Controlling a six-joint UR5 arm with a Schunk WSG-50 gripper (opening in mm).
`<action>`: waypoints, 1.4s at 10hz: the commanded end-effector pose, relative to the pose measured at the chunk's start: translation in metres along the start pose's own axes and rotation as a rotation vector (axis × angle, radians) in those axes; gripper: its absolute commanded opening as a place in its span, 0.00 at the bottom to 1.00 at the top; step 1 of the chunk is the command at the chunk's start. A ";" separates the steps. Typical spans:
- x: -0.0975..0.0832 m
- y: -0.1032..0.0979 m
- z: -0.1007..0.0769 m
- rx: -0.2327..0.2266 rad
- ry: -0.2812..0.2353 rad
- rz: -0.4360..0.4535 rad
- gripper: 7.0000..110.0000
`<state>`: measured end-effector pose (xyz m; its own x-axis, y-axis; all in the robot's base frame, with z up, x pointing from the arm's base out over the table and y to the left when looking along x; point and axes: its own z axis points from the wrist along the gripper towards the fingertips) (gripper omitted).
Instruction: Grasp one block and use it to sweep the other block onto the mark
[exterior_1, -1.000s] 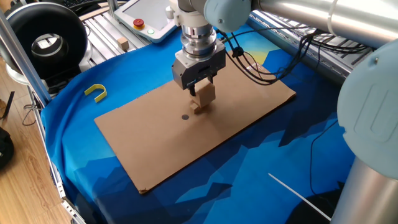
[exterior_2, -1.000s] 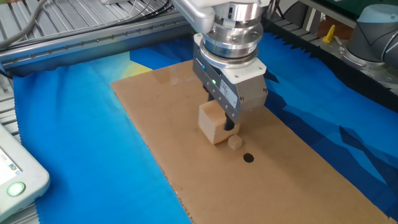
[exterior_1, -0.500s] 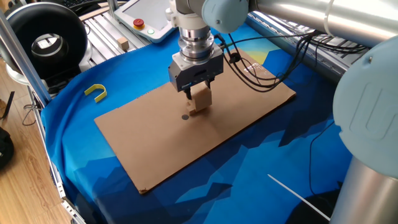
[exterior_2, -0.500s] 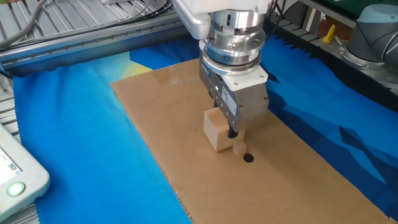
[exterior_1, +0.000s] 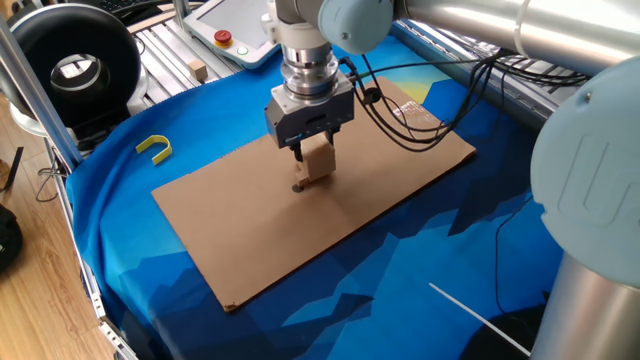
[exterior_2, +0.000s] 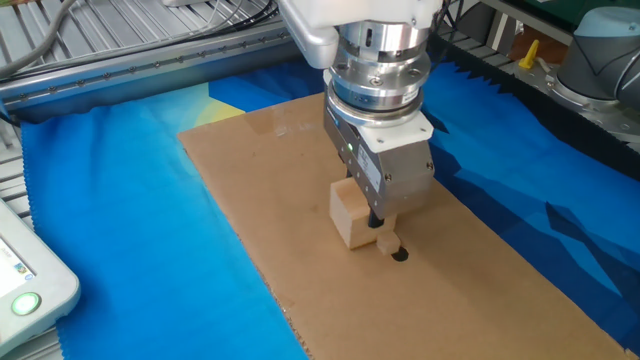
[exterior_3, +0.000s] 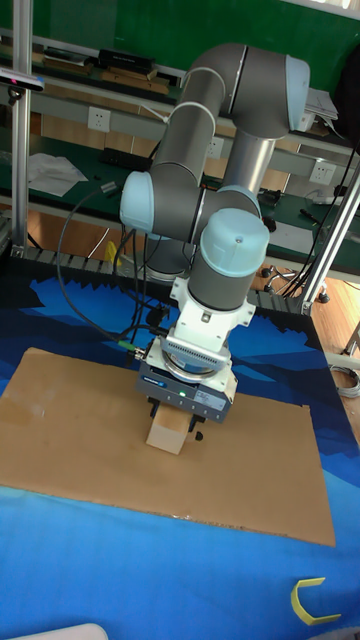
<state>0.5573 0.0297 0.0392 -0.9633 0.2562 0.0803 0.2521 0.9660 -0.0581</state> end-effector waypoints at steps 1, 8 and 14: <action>0.006 0.007 -0.001 -0.016 0.016 0.003 0.00; 0.010 0.006 -0.002 -0.019 0.032 -0.062 0.00; 0.014 0.014 -0.003 -0.049 0.048 -0.095 0.00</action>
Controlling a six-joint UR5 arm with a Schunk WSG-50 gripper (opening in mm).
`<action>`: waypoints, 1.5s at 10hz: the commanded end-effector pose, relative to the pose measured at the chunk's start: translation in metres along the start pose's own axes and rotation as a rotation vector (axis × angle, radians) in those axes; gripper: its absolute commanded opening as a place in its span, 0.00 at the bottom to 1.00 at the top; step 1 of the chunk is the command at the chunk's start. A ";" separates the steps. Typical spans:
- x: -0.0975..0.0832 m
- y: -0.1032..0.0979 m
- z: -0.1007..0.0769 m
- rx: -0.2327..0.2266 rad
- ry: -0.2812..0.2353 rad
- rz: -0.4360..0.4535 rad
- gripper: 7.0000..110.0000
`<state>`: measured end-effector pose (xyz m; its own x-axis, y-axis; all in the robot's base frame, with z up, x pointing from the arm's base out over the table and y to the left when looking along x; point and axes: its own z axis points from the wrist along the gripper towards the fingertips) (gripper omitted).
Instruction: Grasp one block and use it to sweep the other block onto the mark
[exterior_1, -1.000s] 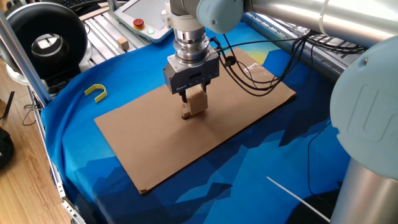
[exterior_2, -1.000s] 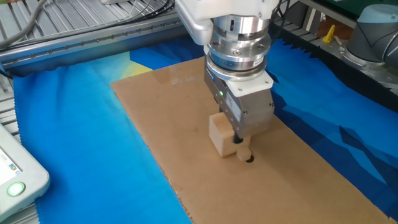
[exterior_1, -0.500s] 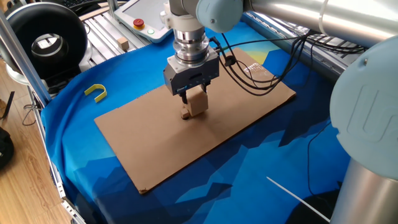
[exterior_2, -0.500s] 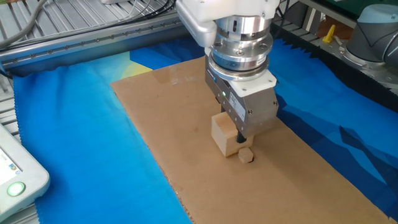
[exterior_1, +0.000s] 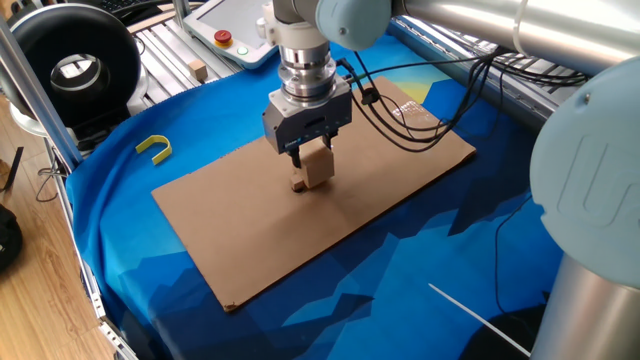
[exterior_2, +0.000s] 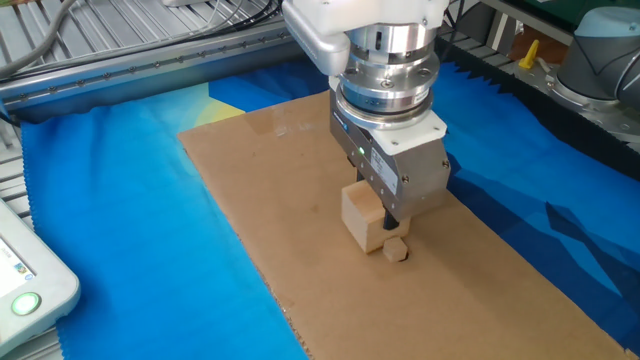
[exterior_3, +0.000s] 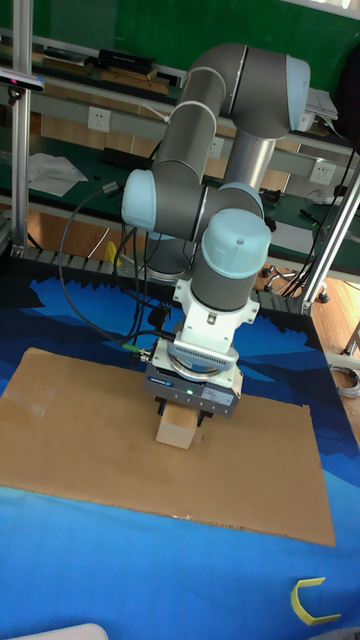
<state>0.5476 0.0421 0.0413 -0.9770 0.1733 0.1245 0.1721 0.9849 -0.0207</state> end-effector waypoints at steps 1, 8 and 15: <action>0.001 0.003 -0.001 -0.014 0.007 -0.019 0.00; 0.006 0.000 -0.001 -0.004 0.025 -0.048 0.00; 0.009 0.004 -0.001 -0.019 0.037 -0.054 0.00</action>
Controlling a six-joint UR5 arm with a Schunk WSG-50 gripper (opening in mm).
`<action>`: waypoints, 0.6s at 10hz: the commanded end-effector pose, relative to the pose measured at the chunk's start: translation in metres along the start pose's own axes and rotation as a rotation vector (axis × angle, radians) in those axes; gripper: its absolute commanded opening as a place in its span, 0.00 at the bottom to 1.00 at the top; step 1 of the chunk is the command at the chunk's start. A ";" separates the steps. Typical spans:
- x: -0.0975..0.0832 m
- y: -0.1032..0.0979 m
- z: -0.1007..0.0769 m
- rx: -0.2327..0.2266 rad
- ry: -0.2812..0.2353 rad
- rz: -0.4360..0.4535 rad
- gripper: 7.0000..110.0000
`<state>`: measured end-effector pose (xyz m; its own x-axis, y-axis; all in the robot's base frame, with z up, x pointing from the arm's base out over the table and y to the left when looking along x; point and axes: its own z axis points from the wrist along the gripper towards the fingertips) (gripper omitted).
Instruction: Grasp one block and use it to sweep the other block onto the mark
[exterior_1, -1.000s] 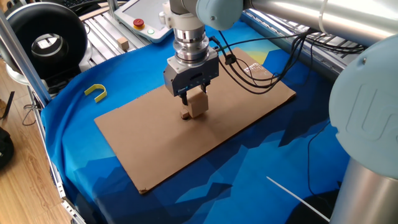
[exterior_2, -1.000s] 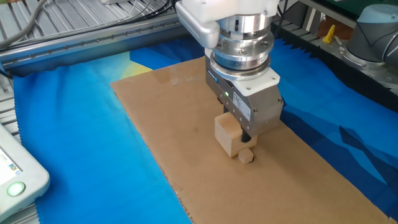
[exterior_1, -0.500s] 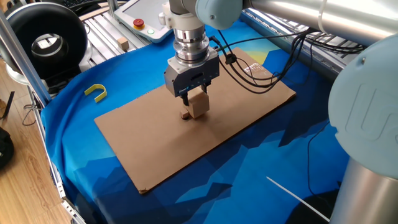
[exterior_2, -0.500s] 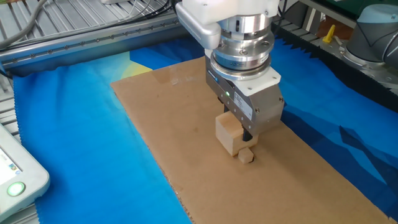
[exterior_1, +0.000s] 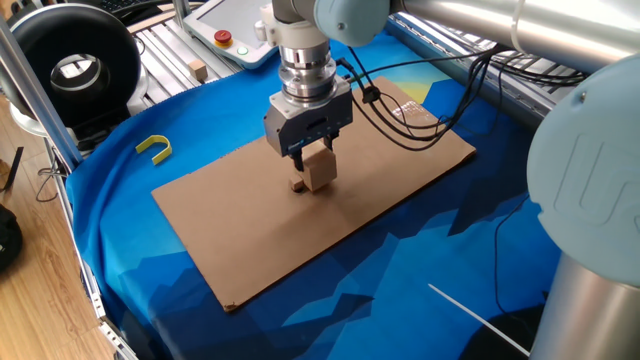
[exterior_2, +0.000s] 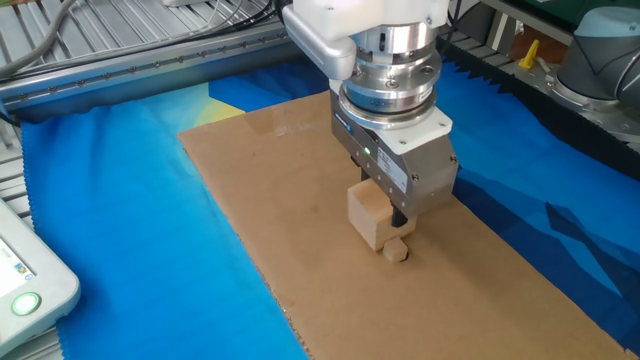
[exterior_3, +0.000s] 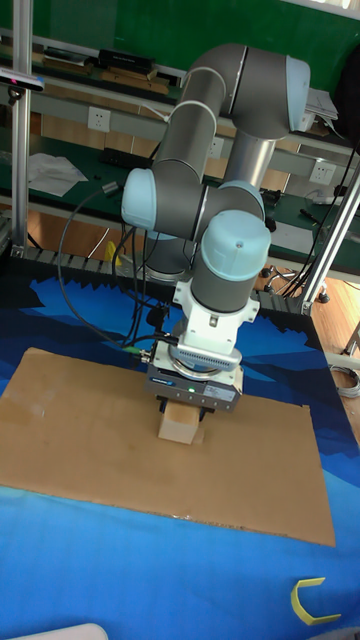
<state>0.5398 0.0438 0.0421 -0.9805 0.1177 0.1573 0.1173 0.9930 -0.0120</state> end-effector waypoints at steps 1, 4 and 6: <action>0.001 0.003 -0.001 -0.014 0.004 0.001 0.00; -0.004 -0.007 -0.001 0.020 -0.008 -0.016 0.00; -0.013 -0.022 -0.008 0.083 -0.022 -0.041 0.00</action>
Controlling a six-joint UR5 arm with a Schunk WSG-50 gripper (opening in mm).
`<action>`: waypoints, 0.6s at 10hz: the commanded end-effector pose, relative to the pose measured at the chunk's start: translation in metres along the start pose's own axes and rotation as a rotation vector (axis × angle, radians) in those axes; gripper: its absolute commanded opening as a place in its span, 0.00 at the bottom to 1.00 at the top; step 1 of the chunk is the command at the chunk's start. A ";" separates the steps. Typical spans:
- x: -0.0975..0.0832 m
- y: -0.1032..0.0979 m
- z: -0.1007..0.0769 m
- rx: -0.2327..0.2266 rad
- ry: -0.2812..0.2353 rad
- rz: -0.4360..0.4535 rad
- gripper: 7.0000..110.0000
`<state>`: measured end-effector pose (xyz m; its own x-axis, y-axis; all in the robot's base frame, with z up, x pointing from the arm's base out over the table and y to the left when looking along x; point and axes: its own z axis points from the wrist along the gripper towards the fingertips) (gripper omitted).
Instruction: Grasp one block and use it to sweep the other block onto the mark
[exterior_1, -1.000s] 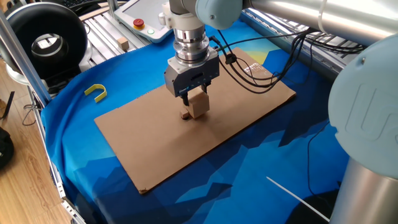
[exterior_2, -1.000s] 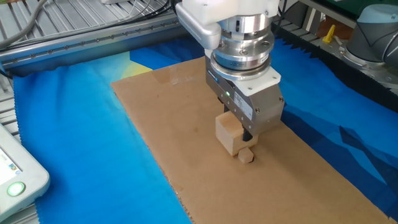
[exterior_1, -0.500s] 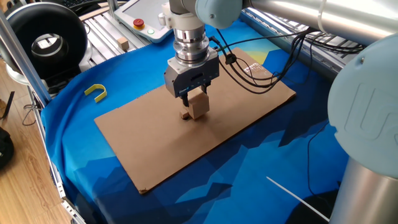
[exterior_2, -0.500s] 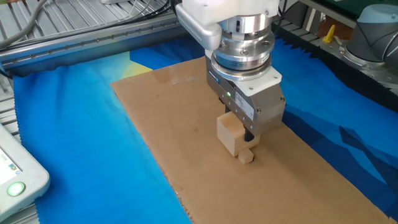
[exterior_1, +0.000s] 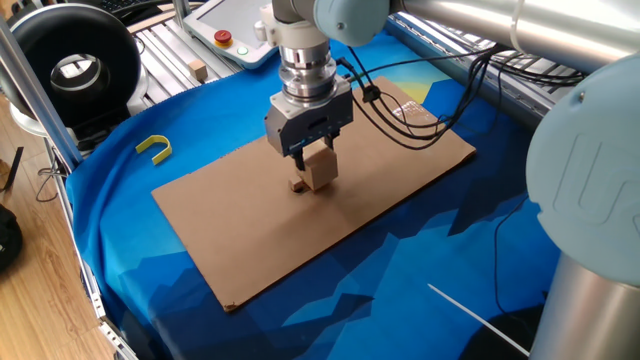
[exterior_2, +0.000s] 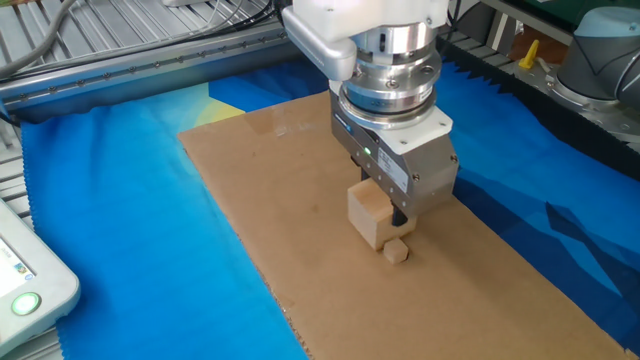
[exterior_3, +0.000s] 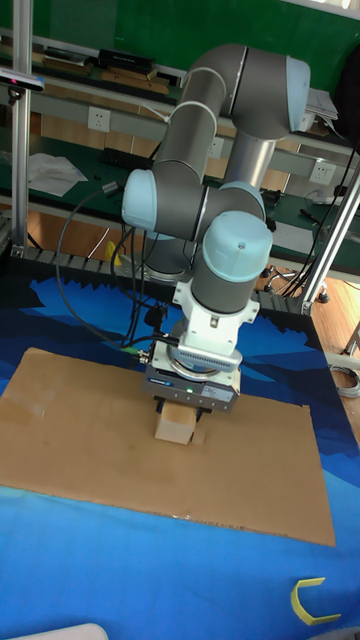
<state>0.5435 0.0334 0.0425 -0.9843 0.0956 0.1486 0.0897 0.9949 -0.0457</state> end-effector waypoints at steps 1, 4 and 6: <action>-0.015 -0.014 -0.014 0.051 -0.023 -0.023 0.00; -0.039 -0.008 -0.035 0.034 -0.066 -0.039 0.00; -0.060 -0.004 -0.045 0.020 -0.107 -0.058 0.00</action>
<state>0.5848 0.0215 0.0671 -0.9950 0.0496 0.0865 0.0425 0.9958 -0.0816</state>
